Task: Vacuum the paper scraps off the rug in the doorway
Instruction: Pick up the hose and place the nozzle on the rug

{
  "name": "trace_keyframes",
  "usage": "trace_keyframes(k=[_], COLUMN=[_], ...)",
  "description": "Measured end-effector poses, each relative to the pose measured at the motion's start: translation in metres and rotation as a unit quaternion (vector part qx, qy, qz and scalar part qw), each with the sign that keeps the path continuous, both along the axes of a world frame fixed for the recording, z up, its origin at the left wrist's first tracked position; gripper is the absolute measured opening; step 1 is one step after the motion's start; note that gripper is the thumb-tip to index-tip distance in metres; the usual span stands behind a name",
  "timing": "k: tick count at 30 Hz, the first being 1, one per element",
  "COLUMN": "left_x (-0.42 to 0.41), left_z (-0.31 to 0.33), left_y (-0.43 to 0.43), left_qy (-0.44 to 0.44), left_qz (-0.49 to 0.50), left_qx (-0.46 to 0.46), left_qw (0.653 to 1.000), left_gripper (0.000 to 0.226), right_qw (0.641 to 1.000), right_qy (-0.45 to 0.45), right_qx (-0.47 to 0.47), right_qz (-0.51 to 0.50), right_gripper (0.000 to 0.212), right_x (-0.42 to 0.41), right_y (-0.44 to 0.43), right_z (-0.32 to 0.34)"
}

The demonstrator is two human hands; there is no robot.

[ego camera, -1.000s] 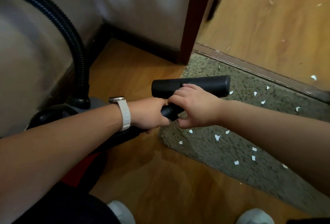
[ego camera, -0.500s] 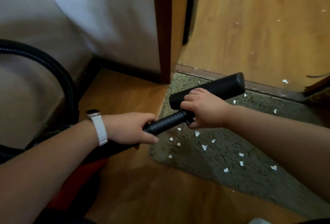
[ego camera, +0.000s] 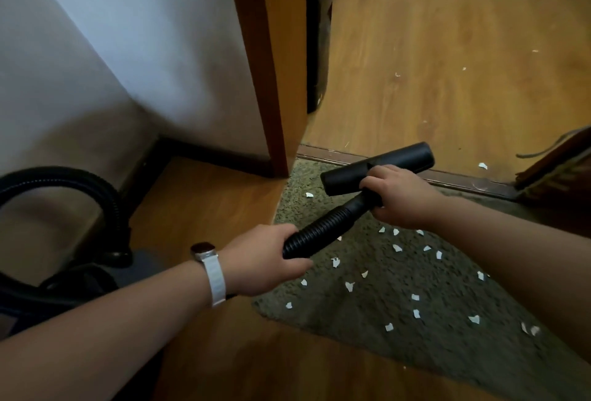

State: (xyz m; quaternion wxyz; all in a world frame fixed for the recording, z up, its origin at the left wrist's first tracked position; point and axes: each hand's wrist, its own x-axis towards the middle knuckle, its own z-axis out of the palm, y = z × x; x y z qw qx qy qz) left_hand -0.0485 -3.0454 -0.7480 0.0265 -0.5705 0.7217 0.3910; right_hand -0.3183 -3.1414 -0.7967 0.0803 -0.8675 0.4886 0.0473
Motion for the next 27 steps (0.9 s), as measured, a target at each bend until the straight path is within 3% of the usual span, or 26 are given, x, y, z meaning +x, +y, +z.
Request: trace_keyframes(k=[4,8,10,14,17,20,23,27], left_x=[-0.017,-0.027,-0.031,-0.034,-0.033,-0.029,-0.018,0.014], left_z=[0.002,0.013,0.021,0.029,0.029,0.030,0.033,0.047], left_y=[-0.003,-0.016,-0.023,-0.029,-0.024,-0.018,-0.010,-0.001], left_qy=[0.005,-0.051,-0.079,-0.129,-0.154,-0.154,-0.161,-0.205], left_qz=[0.002,-0.027,-0.045,-0.084,-0.111,-0.108,-0.091,-0.047], left_qx=[-0.025,-0.094,-0.132,-0.212,-0.262,-0.276,-0.282,-0.314], left_qw=[1.000,0.994,0.987,0.965,0.946,0.943,0.941,0.926], left_gripper=[0.019,0.022,0.022,0.024,0.024,0.024,0.029,0.031], right_qw=[0.980,0.901,0.843,0.693,0.631,0.624,0.643,0.718], right_qy=[-0.113,-0.234,-0.299,-0.407,-0.472,-0.519,-0.531,-0.475], right_qx=[0.046,0.187,0.263,0.413,0.459,0.411,0.358,0.340], right_qz=[-0.156,-0.314,-0.363,-0.429,-0.411,-0.415,-0.419,-0.379], right_gripper=[0.026,0.022,0.028,0.042,0.030,0.023,0.015,0.024], right_x=[-0.009,-0.005,0.006,0.035,0.056,0.071,0.082,0.092], right_y=[0.002,0.007,0.015,0.030,0.037,0.040,0.038,0.038], right_z=[0.008,0.023,0.027,0.034,0.043,0.050,0.059,0.075])
